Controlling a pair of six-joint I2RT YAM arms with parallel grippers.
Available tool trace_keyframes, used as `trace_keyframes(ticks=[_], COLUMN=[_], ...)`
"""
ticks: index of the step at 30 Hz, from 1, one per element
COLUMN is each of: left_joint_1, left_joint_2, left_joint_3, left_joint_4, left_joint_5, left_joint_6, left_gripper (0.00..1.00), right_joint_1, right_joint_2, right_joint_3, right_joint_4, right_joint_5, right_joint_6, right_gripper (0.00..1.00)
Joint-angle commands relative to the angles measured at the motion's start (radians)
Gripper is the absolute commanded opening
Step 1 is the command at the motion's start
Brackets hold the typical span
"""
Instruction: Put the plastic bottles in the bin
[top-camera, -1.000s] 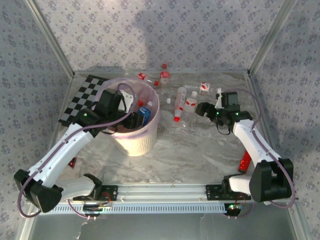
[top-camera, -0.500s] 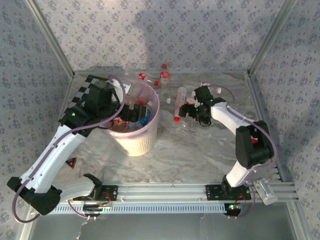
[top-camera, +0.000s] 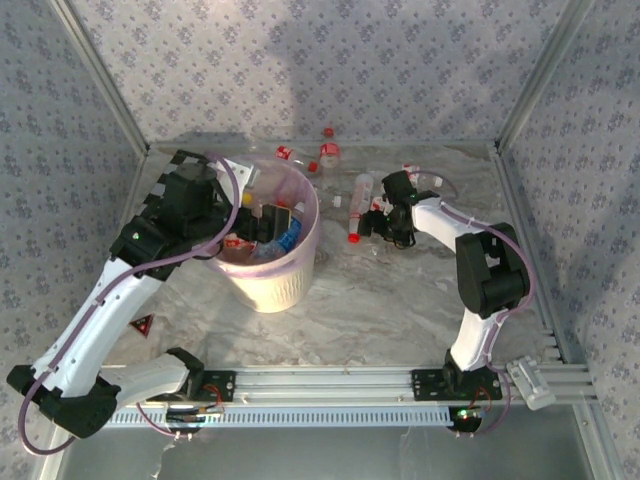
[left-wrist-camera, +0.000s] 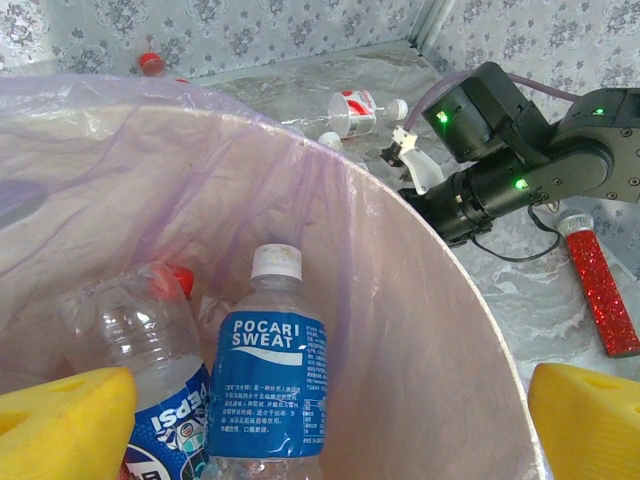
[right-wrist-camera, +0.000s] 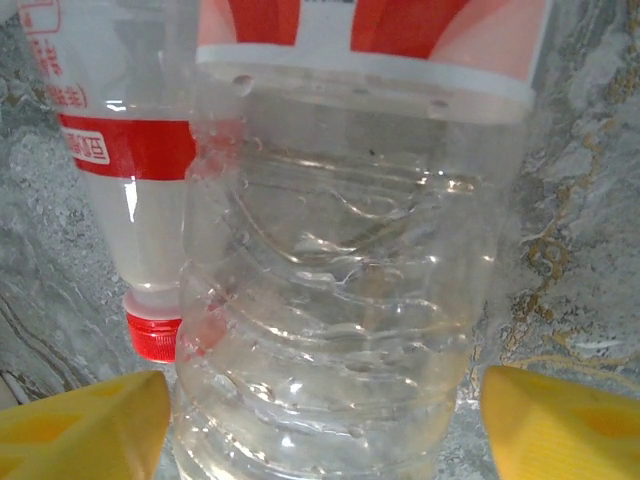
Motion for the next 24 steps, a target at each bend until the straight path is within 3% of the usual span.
trace_keyframes(ticks=[1, 10, 17, 24], left_joint_1=[0.003, 0.003, 0.007, 0.008], left_joint_2=[-0.006, -0.004, 0.062, 0.225], left_joint_3=[-0.005, 0.028, 0.125, 0.324], left_joint_4=[0.037, 0.087, 0.161, 0.173], left_joint_5=[0.021, 0.087, 0.137, 0.242], left_joint_6=[-0.015, -0.026, -0.144, -0.186], left_gripper=[1.0, 1.0, 1.0, 1.0], right_joint_1=[-0.007, -0.069, -0.08, 0.018], right_joint_2=[-0.045, -0.199, -0.435, -0.72], right_joint_3=[-0.022, -0.087, -0.16, -0.276], right_joint_4=[-0.021, -0.067, -0.041, 0.113], right_joint_5=[0.005, -0.048, -0.23, -0.248], right_joint_6=[-0.022, -0.072, -0.24, -0.391], right_gripper=[0.71, 0.44, 0.44, 0.41])
